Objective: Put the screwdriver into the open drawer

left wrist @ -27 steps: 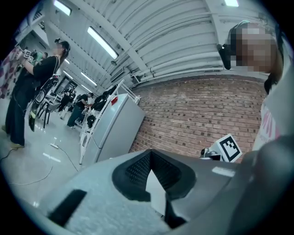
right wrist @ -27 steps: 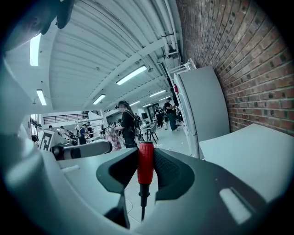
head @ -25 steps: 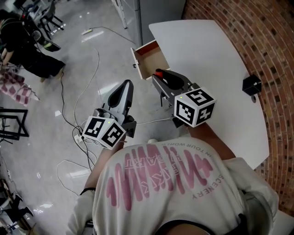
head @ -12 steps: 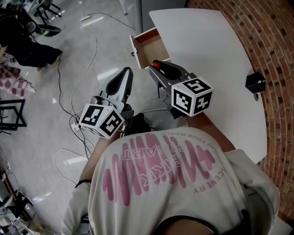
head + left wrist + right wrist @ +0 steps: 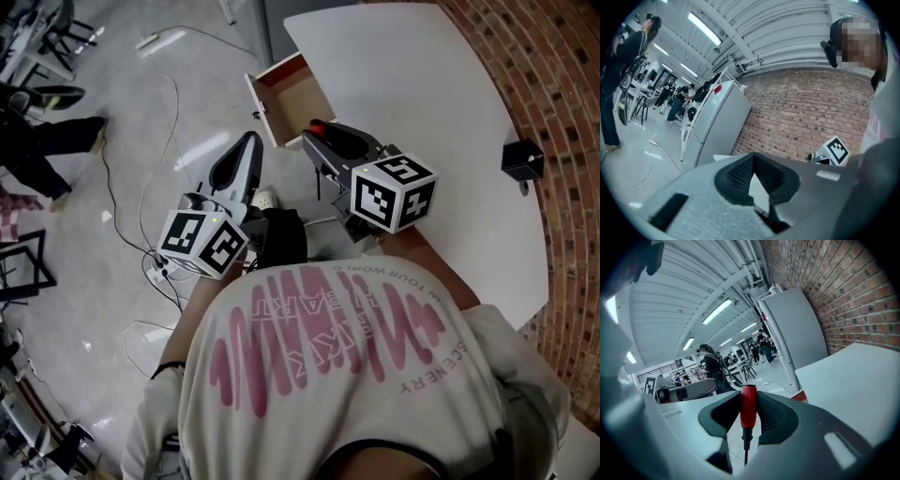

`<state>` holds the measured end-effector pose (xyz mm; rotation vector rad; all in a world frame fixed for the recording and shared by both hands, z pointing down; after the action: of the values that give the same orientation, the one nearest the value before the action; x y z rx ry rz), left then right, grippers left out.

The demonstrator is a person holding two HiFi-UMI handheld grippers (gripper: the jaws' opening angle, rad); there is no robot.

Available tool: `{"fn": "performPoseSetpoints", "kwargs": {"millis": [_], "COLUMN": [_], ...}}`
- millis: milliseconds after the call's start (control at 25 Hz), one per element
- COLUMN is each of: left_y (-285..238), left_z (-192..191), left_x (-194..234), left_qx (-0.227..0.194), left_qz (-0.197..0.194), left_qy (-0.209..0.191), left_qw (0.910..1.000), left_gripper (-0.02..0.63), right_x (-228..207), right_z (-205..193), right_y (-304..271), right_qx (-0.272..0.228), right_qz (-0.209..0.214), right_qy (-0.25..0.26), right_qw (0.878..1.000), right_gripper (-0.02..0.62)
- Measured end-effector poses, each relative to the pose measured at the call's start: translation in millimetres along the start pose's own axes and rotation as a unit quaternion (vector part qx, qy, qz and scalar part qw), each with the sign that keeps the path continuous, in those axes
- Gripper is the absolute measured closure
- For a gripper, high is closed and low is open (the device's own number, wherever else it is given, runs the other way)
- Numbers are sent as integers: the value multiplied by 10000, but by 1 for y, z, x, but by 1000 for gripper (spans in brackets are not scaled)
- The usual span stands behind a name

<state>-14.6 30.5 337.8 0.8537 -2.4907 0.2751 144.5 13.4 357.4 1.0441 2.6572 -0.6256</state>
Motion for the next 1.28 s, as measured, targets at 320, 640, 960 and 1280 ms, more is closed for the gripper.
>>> {"fn": "performPoseSetpoints", "kwargs": {"millis": [320, 640, 960, 1280], "left_y": [-68, -109, -112, -103], "left_z": [28, 44, 32, 11], "left_x": [67, 145, 199, 249], "left_qx": [351, 656, 1003, 1237], "left_qz": [-306, -311, -116, 201], "left_qy": [101, 270, 470, 735], "left_qw": [9989, 9970, 9938, 9894], "left_gripper": [604, 604, 604, 604], "right_x": [-44, -78, -103, -143], "right_z": [27, 49, 25, -21], "right_y": [-68, -151, -208, -253], "right_qx": [197, 434, 909, 1300], "right_qz": [-407, -713, -1017, -1352], "right_qy": [-167, 92, 468, 245], "right_qw": [9988, 9965, 9895, 9820], "right_gripper": [472, 472, 472, 472]}}
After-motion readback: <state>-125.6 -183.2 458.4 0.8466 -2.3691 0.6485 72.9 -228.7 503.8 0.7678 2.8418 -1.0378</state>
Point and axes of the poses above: the fingertips, and each gripper's own axes: y backward along the fingers, x to its left, z out of its top, the point moved 6 cm from there along y, backward along the fingers, and after that the axes turned 6 degrees about y, right-handed, at the moved point
